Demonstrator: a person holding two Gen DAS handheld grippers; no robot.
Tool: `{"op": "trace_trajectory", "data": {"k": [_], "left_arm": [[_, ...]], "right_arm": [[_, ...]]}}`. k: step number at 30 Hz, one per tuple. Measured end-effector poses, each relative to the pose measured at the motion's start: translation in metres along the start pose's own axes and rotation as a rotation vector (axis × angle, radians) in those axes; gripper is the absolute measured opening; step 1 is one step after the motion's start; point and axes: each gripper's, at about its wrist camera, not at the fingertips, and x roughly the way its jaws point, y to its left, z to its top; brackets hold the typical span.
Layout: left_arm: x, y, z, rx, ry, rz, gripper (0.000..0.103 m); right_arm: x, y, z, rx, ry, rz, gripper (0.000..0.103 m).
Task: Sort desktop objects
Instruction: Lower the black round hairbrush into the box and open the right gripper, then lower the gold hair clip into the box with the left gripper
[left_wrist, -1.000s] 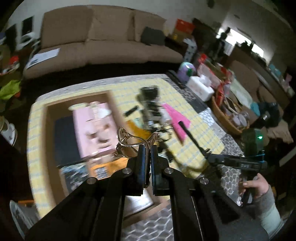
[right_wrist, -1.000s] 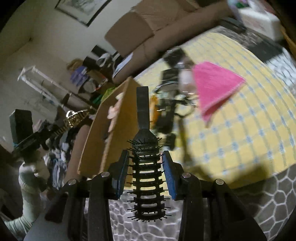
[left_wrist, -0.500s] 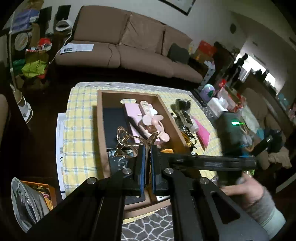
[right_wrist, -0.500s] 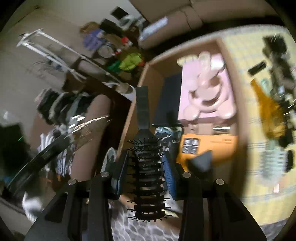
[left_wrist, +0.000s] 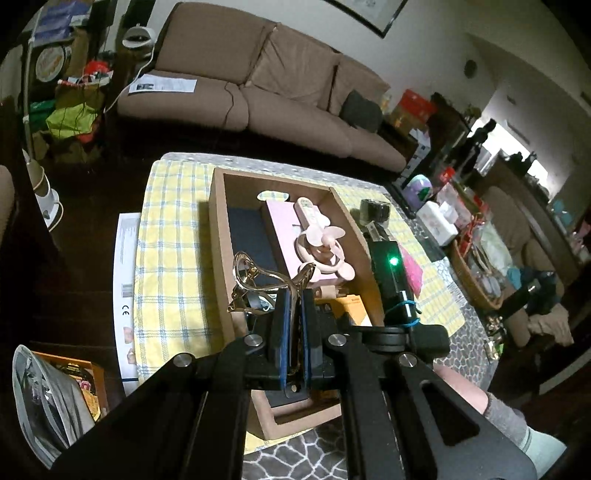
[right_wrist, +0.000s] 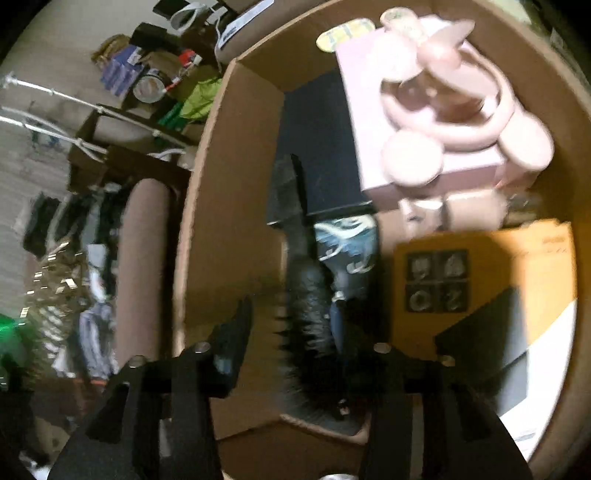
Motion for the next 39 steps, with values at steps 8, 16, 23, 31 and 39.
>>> {"op": "trace_trajectory", "data": {"k": [8, 16, 23, 31, 39], "left_arm": [[0.009, -0.006, -0.005, -0.009, 0.016, 0.007, 0.005], [0.051, -0.038, -0.016, 0.048, 0.068, 0.063, 0.005], [0.111, -0.063, -0.033, 0.148, 0.105, 0.312, 0.005], [0.146, -0.063, -0.044, 0.043, 0.235, 0.270, 0.043], [0.087, -0.039, -0.017, -0.089, 0.140, 0.084, 0.058]], "right_arm": [[-0.017, 0.000, -0.003, -0.014, 0.001, 0.097, 0.060], [-0.124, -0.015, -0.023, -0.219, -0.152, -0.074, 0.069], [-0.166, -0.035, -0.040, -0.248, -0.208, -0.115, 0.069], [-0.174, -0.053, -0.051, -0.271, -0.206, -0.113, 0.069], [-0.190, -0.069, -0.060, -0.294, -0.223, -0.158, 0.072]]}}
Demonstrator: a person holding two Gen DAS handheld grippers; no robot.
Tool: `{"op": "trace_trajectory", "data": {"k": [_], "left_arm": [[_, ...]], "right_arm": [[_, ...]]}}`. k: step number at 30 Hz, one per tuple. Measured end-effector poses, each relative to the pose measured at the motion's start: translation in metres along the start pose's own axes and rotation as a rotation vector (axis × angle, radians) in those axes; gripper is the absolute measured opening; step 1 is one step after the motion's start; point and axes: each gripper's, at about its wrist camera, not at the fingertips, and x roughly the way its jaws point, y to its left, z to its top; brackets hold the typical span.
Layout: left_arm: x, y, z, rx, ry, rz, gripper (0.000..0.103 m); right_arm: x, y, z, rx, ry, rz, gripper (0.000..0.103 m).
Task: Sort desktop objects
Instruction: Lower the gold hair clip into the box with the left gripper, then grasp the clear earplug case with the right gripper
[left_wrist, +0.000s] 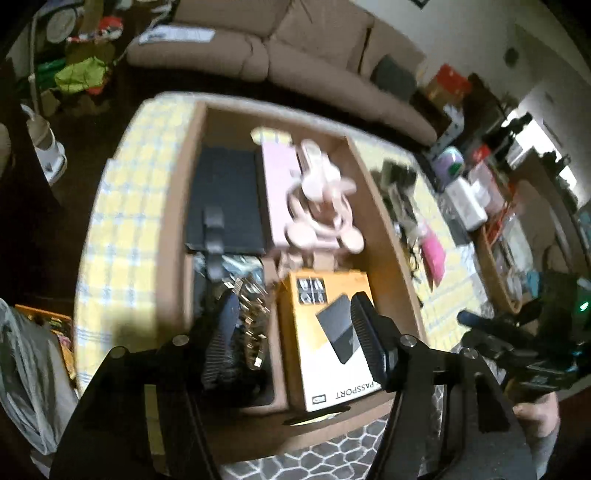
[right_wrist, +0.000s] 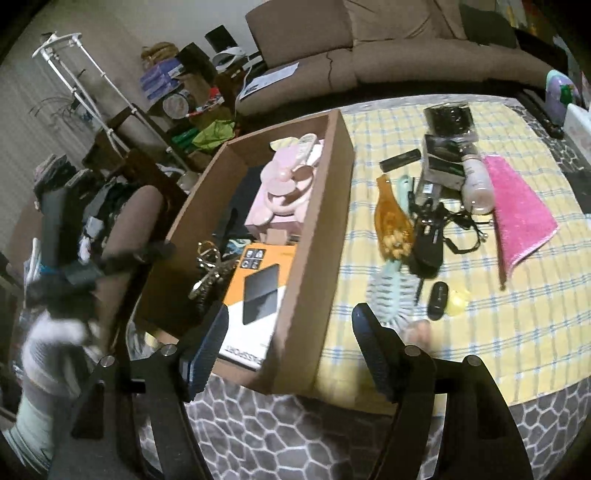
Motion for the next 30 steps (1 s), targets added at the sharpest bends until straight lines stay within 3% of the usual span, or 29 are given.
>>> {"op": "trace_trajectory", "data": {"k": [1, 2, 5, 6, 8, 9, 12, 14, 16, 23, 30], "left_arm": [[-0.006, 0.000, 0.002, 0.025, -0.011, 0.014, 0.052], [-0.009, -0.001, 0.004, 0.039, -0.014, 0.031, 0.040], [-0.012, -0.007, 0.003, 0.095, -0.018, 0.076, 0.034], [-0.013, -0.009, 0.003, 0.101, -0.023, 0.074, 0.036], [-0.012, -0.016, -0.003, 0.101, -0.038, 0.055, 0.063], [-0.013, -0.019, -0.005, 0.101, -0.041, 0.041, 0.069], [-0.006, -0.034, -0.014, 0.114, -0.024, 0.004, 0.075], [0.001, -0.048, -0.020, 0.129, -0.007, -0.014, 0.088], [0.010, -0.065, -0.026, 0.151, 0.010, -0.044, 0.095], [0.035, -0.134, -0.038, 0.308, 0.053, -0.036, 0.097], [0.048, -0.167, -0.032, 0.325, 0.057, -0.051, 0.097]], "right_arm": [[-0.001, -0.001, -0.001, -0.001, 0.000, 0.004, 0.072], [-0.001, -0.003, -0.002, 0.000, -0.001, 0.011, 0.072], [-0.009, -0.009, -0.002, -0.001, -0.022, 0.011, 0.072], [-0.011, -0.013, -0.002, 0.006, -0.028, 0.001, 0.072], [-0.016, -0.026, -0.001, 0.023, -0.034, -0.030, 0.072], [-0.018, -0.033, -0.001, 0.029, -0.035, -0.052, 0.073], [-0.023, -0.057, -0.003, 0.052, -0.026, -0.126, 0.079], [-0.023, -0.068, -0.006, 0.058, -0.013, -0.152, 0.084], [-0.022, -0.080, -0.010, 0.068, -0.002, -0.172, 0.089], [-0.004, -0.109, -0.027, 0.074, 0.048, -0.206, 0.092], [0.028, -0.094, -0.038, -0.078, 0.088, -0.232, 0.091]]}}
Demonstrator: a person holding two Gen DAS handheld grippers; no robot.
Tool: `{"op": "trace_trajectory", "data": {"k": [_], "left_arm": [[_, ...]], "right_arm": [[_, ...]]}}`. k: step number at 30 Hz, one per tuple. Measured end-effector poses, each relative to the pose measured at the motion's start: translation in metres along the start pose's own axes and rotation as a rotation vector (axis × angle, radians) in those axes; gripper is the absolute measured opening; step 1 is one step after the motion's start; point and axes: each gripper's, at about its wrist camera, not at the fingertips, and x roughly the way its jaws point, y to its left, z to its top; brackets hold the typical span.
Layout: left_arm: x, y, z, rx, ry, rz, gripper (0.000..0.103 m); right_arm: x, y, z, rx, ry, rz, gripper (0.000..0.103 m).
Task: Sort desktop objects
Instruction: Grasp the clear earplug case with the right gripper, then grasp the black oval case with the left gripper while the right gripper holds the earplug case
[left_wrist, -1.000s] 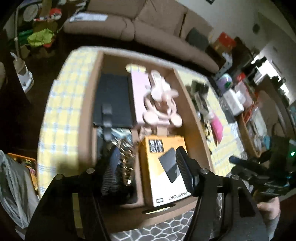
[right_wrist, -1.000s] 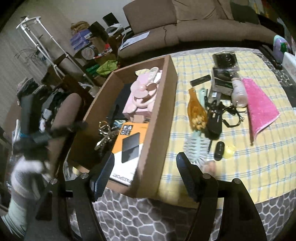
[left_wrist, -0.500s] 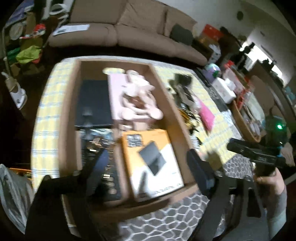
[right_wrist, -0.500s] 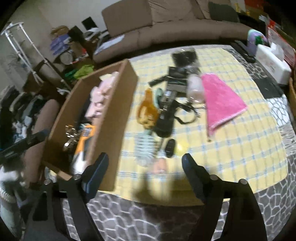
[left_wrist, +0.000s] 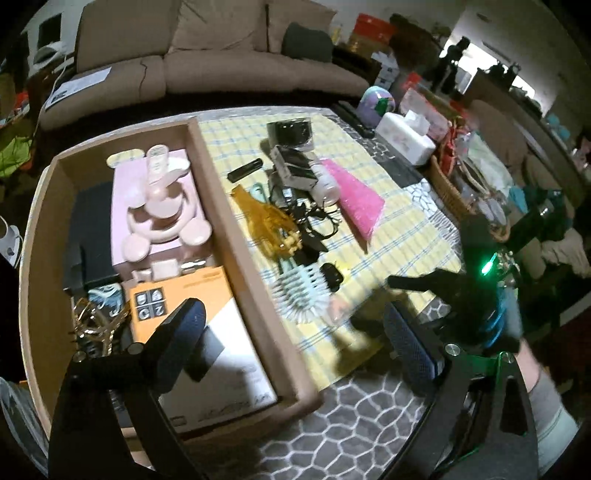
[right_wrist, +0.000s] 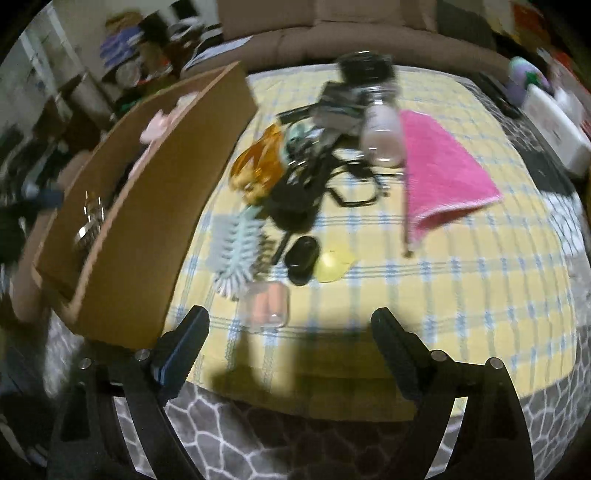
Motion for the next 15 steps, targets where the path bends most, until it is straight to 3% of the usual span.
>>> {"op": "trace_trajectory", "data": {"k": [3, 5, 7, 9, 15], "left_arm": [[0.008, -0.009, 0.005, 0.007, 0.006, 0.006, 0.097], [0.012, -0.013, 0.007, 0.013, 0.010, 0.004, 0.097], [0.017, -0.017, 0.010, 0.022, 0.015, 0.009, 0.097], [0.022, -0.021, 0.012, 0.030, 0.022, 0.015, 0.097], [0.038, -0.044, 0.021, 0.063, 0.038, 0.017, 0.093]], "right_arm": [[0.016, 0.010, 0.000, -0.047, 0.009, -0.014, 0.086], [0.027, 0.012, 0.000, -0.065, 0.023, -0.025, 0.075], [0.037, 0.013, -0.002, -0.085, 0.046, -0.027, 0.043], [0.037, 0.012, -0.003, -0.107, 0.051, -0.042, 0.034], [0.000, -0.021, -0.003, 0.003, -0.001, 0.018, 0.034]]}}
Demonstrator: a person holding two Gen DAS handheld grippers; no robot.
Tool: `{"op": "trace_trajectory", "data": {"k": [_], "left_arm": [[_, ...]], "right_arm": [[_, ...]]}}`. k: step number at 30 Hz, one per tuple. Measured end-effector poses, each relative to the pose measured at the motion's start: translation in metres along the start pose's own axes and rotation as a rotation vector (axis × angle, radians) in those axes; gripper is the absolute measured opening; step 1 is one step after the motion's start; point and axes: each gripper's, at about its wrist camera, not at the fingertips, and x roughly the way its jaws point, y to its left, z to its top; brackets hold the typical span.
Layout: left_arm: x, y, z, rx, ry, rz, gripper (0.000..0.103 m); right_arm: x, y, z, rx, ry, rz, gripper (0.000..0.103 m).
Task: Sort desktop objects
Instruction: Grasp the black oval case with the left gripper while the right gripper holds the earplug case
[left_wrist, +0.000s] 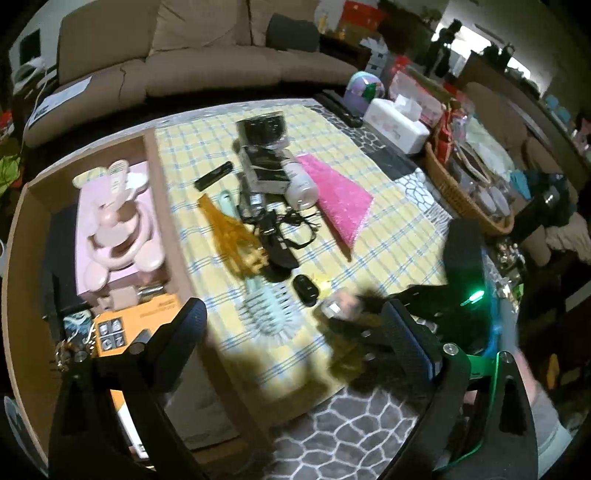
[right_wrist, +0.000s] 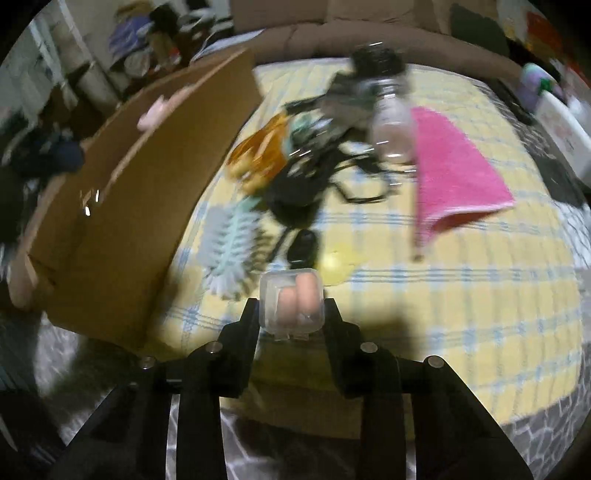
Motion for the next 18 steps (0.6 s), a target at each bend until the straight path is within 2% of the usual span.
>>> {"op": "trace_trajectory", "data": {"k": [2, 6, 8, 10, 12, 14, 18], "left_arm": [[0.010, -0.011, 0.005, 0.003, 0.013, 0.001, 0.085], [0.038, -0.032, 0.010, -0.002, 0.034, 0.014, 0.075], [0.053, -0.040, 0.009, 0.004, 0.036, 0.042, 0.058], [0.071, -0.044, 0.008, 0.001, 0.049, 0.081, 0.047], [0.090, -0.044, 0.003, -0.010, 0.069, 0.113, 0.046], [0.108, -0.044, 0.000, -0.023, 0.091, 0.131, 0.037], [0.134, -0.049, -0.006, -0.016, 0.127, 0.199, 0.036]], "right_arm": [[-0.019, -0.019, 0.001, 0.039, -0.025, -0.020, 0.034], [-0.052, -0.061, -0.002, 0.140, -0.071, -0.030, 0.034], [-0.067, -0.081, -0.004, 0.188, -0.095, -0.005, 0.034], [-0.079, -0.097, -0.005, 0.225, -0.124, 0.011, 0.034], [-0.087, -0.104, -0.006, 0.248, -0.139, 0.018, 0.034], [-0.090, -0.109, -0.009, 0.257, -0.142, 0.029, 0.034], [-0.089, -0.110, -0.010, 0.252, -0.137, 0.043, 0.034]]}}
